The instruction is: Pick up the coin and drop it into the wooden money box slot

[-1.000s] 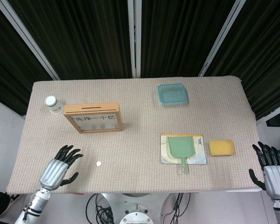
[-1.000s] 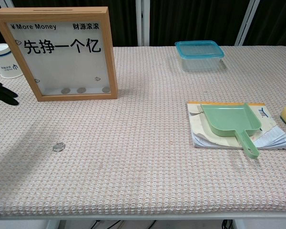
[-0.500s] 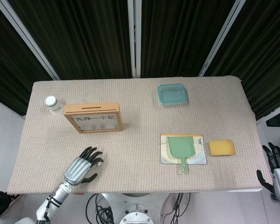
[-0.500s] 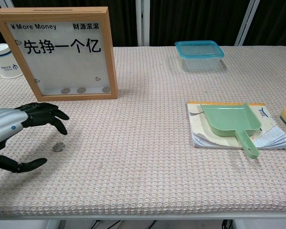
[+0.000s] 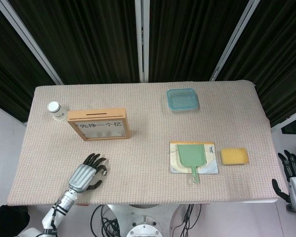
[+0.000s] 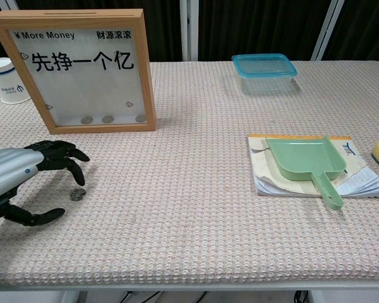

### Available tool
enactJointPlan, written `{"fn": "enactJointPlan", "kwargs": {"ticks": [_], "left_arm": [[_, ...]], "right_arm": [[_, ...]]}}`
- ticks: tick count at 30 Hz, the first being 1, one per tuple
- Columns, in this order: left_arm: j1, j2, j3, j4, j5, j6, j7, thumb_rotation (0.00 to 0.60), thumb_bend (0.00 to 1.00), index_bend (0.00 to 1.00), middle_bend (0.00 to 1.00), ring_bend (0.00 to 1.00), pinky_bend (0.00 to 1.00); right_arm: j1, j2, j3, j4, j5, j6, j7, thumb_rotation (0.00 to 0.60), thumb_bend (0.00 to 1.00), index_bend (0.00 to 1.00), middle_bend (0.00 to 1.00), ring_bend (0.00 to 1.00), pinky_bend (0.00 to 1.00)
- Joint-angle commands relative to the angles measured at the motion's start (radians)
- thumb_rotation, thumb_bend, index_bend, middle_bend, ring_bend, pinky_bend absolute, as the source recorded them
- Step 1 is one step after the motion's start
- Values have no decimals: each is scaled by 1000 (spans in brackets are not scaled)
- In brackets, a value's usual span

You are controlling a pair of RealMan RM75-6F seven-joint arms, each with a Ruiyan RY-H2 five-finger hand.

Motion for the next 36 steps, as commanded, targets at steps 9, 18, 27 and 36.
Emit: {"fn": "enactJointPlan", "kwargs": {"ticks": [9,18,27,36], "left_arm": [[-4,-20,5,19,-17,1,6,600,310,368,127,5,64],[-6,-26,5,31,-28,6,3,600,310,373,128,5,64],[-6,-25,7,36,-32,17,-7,600,310,402,131,5,63],[-9,-34,13,47,-34,17,-16,600,310,411,132,5,62]], "right_arm": [[-2,1,-1,2,-1,2,5,600,333,0,0,0,0],[1,1,-1,3,-1,-3,5,600,333,0,0,0,0],[1,-3,0,8,6,-11,6,600,333,0,0,0,0],[1,-6,0,14,8,-13,8,600,334,0,0,0,0]]}}
